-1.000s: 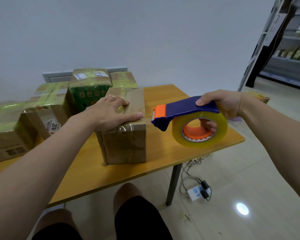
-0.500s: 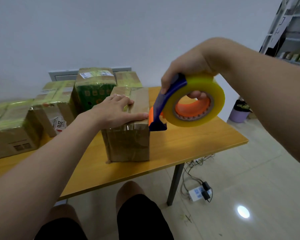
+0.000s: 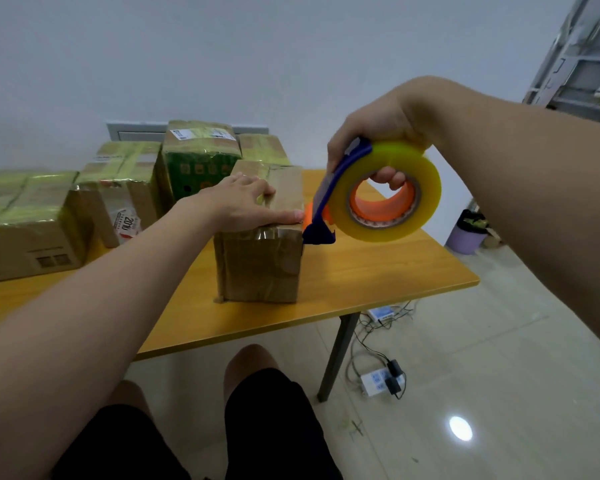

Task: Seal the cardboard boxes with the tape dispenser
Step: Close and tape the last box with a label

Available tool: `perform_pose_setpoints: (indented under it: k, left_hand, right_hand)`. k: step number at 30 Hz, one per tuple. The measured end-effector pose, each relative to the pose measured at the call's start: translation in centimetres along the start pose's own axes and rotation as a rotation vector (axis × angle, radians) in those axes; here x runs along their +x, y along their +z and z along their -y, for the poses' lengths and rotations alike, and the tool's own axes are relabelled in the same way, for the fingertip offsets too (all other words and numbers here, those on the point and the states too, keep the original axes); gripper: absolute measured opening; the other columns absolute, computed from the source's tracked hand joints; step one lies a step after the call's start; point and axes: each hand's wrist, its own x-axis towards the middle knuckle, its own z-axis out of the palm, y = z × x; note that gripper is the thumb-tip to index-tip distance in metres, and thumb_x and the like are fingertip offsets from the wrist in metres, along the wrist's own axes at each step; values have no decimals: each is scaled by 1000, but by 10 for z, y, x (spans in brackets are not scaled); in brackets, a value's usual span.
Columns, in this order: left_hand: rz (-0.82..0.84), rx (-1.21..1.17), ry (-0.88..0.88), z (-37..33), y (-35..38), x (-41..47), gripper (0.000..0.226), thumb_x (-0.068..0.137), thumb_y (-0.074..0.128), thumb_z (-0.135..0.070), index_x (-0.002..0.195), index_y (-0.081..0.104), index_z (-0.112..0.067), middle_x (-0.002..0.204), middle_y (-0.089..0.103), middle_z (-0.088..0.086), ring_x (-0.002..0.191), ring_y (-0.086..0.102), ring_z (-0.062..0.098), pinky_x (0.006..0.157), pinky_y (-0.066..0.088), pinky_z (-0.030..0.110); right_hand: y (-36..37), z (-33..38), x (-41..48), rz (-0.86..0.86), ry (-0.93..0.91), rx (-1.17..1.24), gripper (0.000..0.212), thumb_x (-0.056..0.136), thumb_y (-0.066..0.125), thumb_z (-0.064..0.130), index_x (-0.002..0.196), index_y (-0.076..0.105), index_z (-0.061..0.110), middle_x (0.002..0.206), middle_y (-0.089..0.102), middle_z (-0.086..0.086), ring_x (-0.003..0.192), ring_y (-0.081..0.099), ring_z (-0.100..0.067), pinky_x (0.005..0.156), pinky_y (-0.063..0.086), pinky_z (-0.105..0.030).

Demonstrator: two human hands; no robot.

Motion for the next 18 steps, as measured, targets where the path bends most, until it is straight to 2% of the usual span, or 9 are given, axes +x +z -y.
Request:
perform_pose_setpoints:
  k: [2, 5, 9, 18]
  left_hand:
    - [23, 3, 7, -2, -3, -2, 139, 45, 29, -116, 158, 34, -36, 170, 24, -1, 158, 14, 26, 121, 23, 64]
    - [49, -2, -8, -5, -7, -6, 145, 40, 29, -117, 159, 32, -35, 171, 21, -1, 158, 12, 26, 121, 21, 66]
    - [47, 13, -22, -10, -10, -11, 147, 38, 28, -117, 159, 32, -35, 170, 22, 1, 157, 15, 27, 119, 24, 67]
    - [89, 28, -57, -13, -10, -8, 149, 35, 26, -118, 160, 30, -35, 171, 19, -1, 158, 10, 27, 121, 19, 68]
  right_hand:
    - [4, -13, -2, 35, -49, 62, 47, 60, 85, 41, 88, 74, 4, 60, 57, -13, 47, 54, -25, 57, 50, -32]
    - [3, -33, 1, 42, -102, 117, 44, 68, 79, 43, 88, 76, 3, 59, 58, -14, 48, 55, -27, 58, 52, -33]
    - [-4, -54, 13, 83, -179, 155, 65, 67, 86, 47, 110, 74, 0, 65, 62, -20, 57, 61, -33, 67, 55, -40]
    - [2, -73, 31, 141, -183, 219, 50, 60, 88, 45, 88, 79, 5, 64, 63, -17, 56, 60, -29, 71, 54, -40]
